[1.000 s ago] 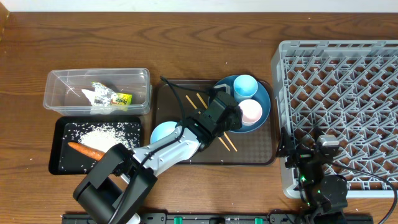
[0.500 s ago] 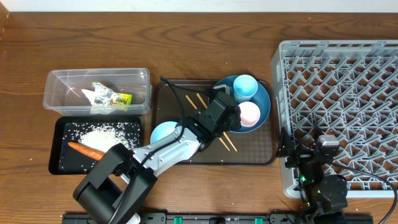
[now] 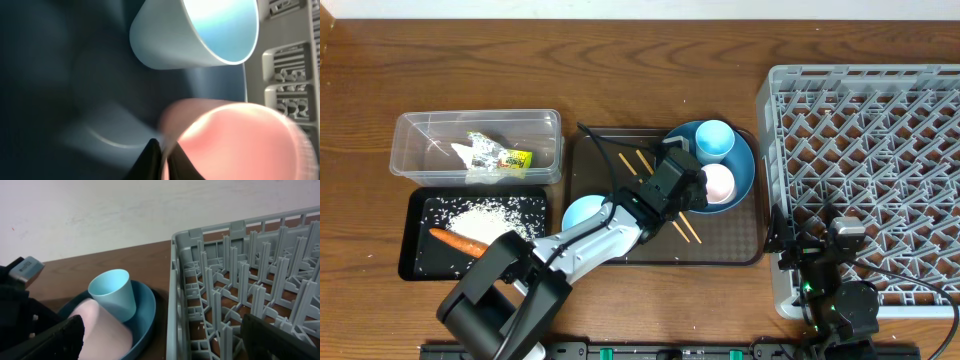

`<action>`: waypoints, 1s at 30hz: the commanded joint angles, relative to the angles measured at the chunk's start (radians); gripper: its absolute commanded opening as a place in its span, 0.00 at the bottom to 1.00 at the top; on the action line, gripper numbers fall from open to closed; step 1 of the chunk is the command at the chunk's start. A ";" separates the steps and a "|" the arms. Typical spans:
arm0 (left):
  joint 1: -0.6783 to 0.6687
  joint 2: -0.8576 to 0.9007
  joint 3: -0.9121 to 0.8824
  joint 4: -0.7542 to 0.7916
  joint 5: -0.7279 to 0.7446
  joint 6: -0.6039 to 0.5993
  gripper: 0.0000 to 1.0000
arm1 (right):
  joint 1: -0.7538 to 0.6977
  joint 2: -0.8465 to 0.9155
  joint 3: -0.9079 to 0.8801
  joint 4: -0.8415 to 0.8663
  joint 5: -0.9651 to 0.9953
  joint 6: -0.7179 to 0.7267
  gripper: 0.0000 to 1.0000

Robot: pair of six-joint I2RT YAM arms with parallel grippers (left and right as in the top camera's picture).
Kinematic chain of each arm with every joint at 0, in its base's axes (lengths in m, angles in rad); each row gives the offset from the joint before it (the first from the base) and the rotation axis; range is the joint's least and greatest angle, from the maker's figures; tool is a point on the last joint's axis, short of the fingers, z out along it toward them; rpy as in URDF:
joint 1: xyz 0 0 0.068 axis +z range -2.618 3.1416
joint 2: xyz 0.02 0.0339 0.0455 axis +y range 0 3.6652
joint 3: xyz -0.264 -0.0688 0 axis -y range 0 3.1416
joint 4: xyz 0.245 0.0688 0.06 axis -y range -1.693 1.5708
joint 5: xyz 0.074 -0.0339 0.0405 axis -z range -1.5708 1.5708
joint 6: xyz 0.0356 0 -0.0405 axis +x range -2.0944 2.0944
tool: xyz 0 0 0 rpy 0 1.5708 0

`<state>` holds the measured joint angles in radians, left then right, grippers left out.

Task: Sort waste into correct bins and load items into the dishwasher rack
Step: 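Lift the pink cup up off the plate with the left gripper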

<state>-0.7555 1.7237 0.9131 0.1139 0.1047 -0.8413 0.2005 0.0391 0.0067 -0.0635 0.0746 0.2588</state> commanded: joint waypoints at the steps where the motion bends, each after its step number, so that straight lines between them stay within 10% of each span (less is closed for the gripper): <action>1: 0.000 -0.069 0.024 0.000 -0.012 0.005 0.06 | -0.001 0.001 -0.001 -0.004 0.000 -0.006 0.99; 13: 0.061 -0.334 0.024 -0.252 0.080 0.007 0.06 | -0.001 0.001 -0.001 -0.004 0.000 -0.006 0.99; 30: 0.360 -0.377 0.024 -0.074 0.964 0.172 0.06 | -0.001 0.001 -0.001 -0.004 0.000 -0.006 0.99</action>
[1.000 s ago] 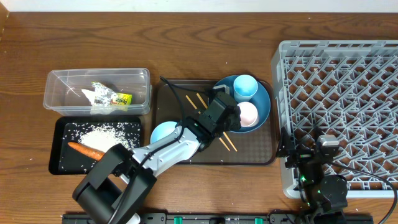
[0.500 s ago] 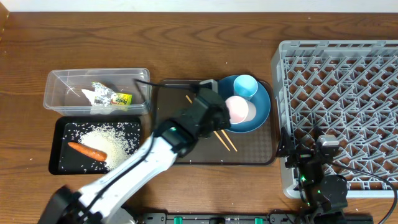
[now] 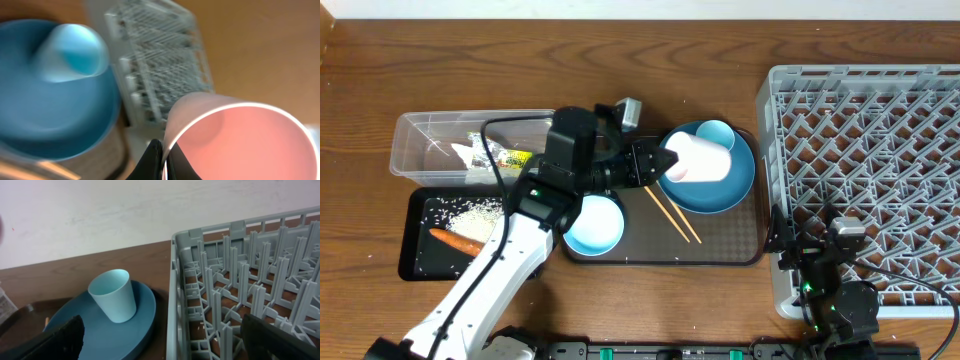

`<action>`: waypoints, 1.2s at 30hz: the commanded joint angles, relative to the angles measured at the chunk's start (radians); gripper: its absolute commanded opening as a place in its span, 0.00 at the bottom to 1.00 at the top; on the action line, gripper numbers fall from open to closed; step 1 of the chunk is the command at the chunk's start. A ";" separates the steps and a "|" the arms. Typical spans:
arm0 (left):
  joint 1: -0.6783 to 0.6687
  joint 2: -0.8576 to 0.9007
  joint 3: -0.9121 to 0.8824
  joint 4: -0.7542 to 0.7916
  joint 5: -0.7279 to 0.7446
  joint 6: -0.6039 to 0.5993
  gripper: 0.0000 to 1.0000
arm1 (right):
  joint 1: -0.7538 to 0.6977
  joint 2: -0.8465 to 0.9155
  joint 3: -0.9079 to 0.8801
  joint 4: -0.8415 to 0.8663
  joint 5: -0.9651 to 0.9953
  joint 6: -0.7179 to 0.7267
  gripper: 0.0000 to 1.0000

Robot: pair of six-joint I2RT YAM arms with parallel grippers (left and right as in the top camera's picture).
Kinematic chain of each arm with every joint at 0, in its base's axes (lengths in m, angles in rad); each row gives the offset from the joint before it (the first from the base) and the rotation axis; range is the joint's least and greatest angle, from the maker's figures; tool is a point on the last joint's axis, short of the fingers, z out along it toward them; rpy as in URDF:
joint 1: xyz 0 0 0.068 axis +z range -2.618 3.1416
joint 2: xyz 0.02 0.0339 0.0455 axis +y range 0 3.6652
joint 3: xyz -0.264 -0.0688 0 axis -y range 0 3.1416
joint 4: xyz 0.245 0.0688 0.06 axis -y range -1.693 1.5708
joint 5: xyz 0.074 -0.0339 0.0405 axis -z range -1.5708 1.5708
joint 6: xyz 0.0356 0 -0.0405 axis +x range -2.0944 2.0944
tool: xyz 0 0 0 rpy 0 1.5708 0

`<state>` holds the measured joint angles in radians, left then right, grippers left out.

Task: Sort waste into correct bins and load items into the dishwasher rack
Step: 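Lift the pink cup up off the plate with the left gripper, then move the right gripper left toward the pink cup held by the left gripper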

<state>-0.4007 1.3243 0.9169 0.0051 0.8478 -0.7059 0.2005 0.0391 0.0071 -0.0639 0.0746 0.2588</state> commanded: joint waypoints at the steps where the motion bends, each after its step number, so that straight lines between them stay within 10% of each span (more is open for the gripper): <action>1: 0.005 0.029 0.020 0.050 0.239 0.036 0.06 | -0.001 0.001 -0.002 -0.004 0.000 -0.006 0.99; 15: 0.005 0.047 0.020 0.117 0.342 0.032 0.06 | -0.001 0.001 0.022 -0.009 -0.330 0.231 0.99; 36: 0.005 0.047 0.020 0.177 0.340 -0.088 0.07 | -0.001 0.278 0.603 -0.224 -1.045 0.246 0.99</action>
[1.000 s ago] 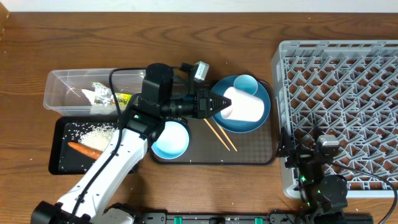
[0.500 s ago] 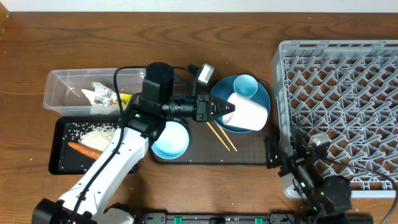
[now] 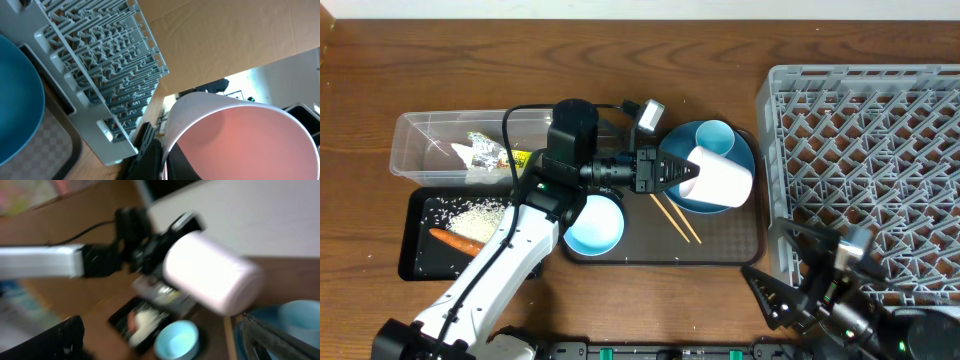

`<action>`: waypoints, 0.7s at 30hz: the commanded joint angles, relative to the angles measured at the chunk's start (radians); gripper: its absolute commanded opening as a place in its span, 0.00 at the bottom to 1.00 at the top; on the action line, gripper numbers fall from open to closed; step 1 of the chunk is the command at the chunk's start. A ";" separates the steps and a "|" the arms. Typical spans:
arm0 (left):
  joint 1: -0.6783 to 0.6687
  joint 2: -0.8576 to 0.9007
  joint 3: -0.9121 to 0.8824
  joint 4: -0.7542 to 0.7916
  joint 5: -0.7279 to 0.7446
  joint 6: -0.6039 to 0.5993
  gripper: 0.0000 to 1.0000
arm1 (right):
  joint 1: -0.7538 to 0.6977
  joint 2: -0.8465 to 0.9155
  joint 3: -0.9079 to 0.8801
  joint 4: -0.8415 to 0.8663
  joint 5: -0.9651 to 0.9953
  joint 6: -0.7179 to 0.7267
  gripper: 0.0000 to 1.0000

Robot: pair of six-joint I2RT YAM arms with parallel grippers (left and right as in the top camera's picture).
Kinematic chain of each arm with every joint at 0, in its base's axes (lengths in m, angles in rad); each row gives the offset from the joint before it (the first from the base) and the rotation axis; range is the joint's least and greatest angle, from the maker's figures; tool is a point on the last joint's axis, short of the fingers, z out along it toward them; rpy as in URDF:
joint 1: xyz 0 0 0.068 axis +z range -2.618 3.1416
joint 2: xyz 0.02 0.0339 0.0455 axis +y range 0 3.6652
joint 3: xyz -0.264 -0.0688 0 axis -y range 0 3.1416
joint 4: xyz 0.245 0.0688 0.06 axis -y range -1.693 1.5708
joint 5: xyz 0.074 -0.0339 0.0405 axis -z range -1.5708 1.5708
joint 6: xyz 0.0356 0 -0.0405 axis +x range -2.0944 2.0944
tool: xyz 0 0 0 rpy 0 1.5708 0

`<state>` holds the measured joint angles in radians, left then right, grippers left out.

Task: Sort waste into correct bins and load items into the dishwasher rack
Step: 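Move the right gripper left toward the pink cup held by the left gripper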

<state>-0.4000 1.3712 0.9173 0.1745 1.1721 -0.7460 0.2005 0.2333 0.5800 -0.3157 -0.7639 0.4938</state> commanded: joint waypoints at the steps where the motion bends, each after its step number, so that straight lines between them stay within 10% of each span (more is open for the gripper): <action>1: 0.004 0.000 0.020 0.008 0.019 -0.055 0.07 | -0.001 0.112 0.031 0.062 -0.243 0.011 0.99; 9: 0.006 0.000 0.020 0.026 0.124 -0.072 0.07 | -0.020 0.205 0.032 0.393 -0.385 0.033 0.99; 21: 0.053 0.000 0.020 0.188 0.249 -0.238 0.07 | -0.157 0.205 0.031 0.402 -0.497 0.031 0.99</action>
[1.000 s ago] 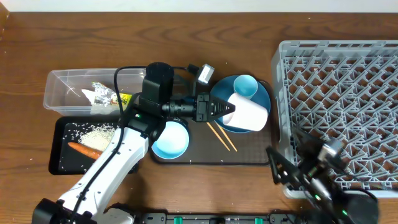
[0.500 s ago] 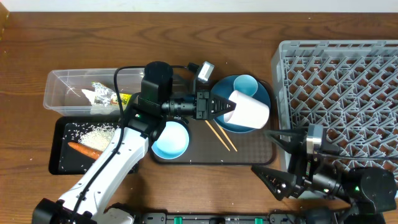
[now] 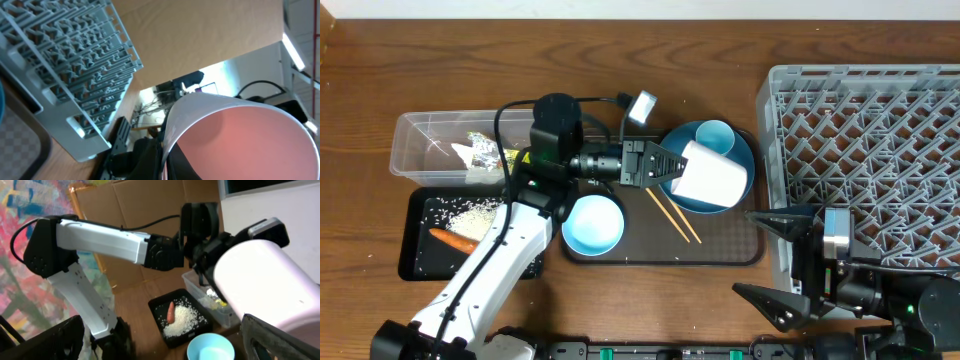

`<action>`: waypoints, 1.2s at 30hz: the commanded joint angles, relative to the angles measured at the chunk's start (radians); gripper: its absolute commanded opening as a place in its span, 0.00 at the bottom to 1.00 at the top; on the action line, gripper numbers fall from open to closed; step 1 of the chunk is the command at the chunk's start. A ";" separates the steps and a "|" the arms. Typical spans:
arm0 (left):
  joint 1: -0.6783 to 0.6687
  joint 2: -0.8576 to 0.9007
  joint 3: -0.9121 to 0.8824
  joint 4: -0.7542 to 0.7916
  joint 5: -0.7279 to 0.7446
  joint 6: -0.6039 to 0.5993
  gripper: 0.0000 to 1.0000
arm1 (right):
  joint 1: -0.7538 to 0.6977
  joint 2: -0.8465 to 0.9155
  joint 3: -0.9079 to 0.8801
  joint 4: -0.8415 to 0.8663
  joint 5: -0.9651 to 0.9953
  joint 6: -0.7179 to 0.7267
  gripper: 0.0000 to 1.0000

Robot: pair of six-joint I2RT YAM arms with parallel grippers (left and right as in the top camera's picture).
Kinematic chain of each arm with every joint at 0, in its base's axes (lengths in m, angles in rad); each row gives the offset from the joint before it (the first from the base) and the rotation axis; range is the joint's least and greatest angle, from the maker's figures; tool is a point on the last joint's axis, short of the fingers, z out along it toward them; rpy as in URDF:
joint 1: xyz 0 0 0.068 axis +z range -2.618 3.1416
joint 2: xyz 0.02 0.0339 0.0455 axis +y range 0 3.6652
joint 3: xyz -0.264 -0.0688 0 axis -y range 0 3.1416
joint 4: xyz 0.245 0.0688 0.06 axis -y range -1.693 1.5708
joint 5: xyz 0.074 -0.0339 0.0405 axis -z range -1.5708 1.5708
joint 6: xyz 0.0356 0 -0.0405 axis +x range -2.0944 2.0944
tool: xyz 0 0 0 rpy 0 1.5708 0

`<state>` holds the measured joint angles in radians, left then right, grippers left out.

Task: Sort waste into correct bins and load items into the dishwasher rack
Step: 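Move the right gripper left toward the pink cup held by the left gripper, then grasp the pink cup with the right gripper and open the left gripper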

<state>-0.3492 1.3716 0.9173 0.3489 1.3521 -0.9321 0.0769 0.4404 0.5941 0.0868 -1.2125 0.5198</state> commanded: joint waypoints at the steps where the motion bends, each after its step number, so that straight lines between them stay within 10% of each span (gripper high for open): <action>1: 0.002 -0.001 0.020 0.013 0.082 -0.060 0.06 | -0.048 -0.002 0.017 -0.001 -0.056 0.002 0.99; 36: -0.160 -0.003 0.020 0.020 0.056 -0.005 0.07 | -0.206 -0.001 0.011 -0.282 -0.116 -0.241 0.96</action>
<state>-0.5072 1.3716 0.9173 0.3637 1.4128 -0.9607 -0.1356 0.4404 0.5945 -0.1944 -1.3140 0.2985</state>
